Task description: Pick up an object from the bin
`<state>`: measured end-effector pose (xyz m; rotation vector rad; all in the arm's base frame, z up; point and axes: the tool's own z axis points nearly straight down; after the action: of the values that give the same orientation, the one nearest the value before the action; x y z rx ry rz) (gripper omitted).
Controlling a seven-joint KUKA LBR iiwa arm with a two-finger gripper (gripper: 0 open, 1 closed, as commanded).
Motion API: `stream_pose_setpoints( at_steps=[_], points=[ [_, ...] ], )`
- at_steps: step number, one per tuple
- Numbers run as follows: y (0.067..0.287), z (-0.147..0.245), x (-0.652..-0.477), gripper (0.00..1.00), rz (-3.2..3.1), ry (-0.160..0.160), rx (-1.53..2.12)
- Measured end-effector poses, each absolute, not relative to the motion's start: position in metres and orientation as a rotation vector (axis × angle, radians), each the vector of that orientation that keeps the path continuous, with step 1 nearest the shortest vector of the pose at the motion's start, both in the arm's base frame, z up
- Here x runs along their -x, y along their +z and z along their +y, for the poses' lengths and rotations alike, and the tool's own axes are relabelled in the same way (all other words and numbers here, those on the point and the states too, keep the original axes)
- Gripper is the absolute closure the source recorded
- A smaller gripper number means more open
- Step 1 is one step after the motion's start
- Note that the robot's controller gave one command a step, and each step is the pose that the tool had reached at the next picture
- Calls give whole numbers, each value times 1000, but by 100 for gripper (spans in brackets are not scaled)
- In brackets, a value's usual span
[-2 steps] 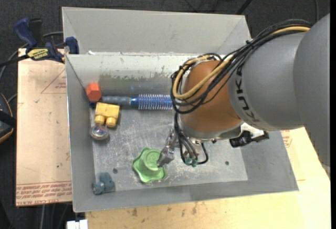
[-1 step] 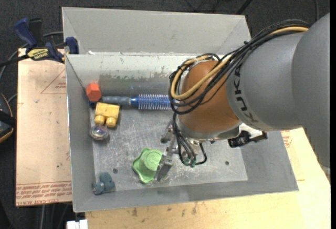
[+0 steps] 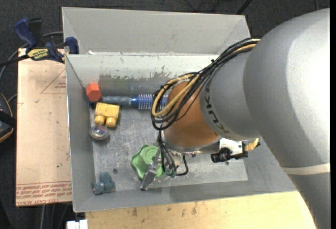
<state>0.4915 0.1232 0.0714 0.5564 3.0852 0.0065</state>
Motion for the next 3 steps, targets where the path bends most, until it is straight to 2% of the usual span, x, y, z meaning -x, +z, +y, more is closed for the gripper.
stream_pose_setpoints(
  at_steps=[1, 2, 3],
  points=[
    [79, 125, -502, 0, 3070, 2, -667],
    [80, 124, -502, 100, 3067, 3, -671],
    [74, 127, -504, 100, 3073, 1, -612]
  ],
)
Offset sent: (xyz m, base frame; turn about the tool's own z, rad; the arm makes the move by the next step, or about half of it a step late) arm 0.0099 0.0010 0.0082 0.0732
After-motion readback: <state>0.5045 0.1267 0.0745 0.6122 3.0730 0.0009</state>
